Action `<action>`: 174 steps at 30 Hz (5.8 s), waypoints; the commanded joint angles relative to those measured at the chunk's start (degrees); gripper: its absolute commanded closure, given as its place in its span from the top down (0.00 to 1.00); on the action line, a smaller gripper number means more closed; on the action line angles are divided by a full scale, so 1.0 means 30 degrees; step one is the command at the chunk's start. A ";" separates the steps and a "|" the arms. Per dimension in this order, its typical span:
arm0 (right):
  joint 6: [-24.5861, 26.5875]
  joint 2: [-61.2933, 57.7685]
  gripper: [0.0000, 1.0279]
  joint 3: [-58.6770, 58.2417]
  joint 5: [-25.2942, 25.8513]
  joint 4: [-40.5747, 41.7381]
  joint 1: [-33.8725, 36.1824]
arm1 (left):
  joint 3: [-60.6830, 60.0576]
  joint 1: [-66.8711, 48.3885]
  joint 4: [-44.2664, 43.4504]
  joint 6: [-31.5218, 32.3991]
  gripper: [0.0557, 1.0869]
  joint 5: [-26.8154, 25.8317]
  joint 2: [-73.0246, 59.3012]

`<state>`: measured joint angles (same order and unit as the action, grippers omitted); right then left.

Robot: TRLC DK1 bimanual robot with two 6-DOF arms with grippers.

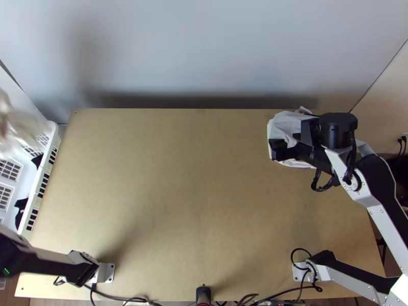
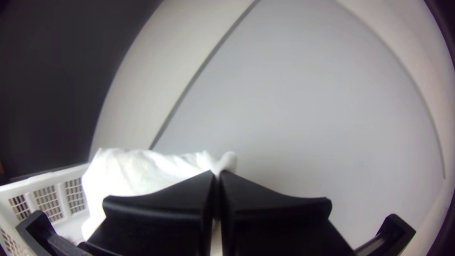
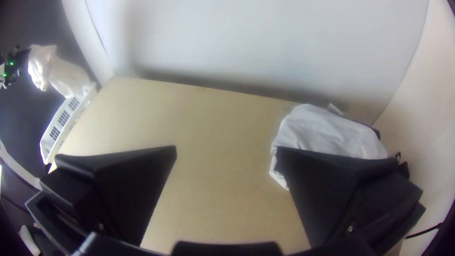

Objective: Fold the t-shirt

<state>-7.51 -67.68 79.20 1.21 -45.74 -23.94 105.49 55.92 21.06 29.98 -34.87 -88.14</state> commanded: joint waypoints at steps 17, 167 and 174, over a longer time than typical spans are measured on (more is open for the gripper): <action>0.0803 0.2228 0.95 -0.2581 0.0035 0.1886 0.0745 | -1.0291 -0.6189 -0.1951 -0.1731 0.03 -0.4079 1.1889; 0.5462 -1.2626 0.03 -0.2698 0.1002 1.9025 -1.2526 | -2.4236 -0.8533 0.3176 -2.1799 0.95 0.3363 0.9780; 0.5344 -1.1952 0.03 -0.3079 0.1207 1.9025 -1.2175 | -2.4119 -1.0759 -0.0281 -2.2004 0.95 0.4359 0.6850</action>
<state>8.99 -105.65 71.64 4.36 10.70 -61.41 33.23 29.98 27.05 -34.39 -24.51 -60.27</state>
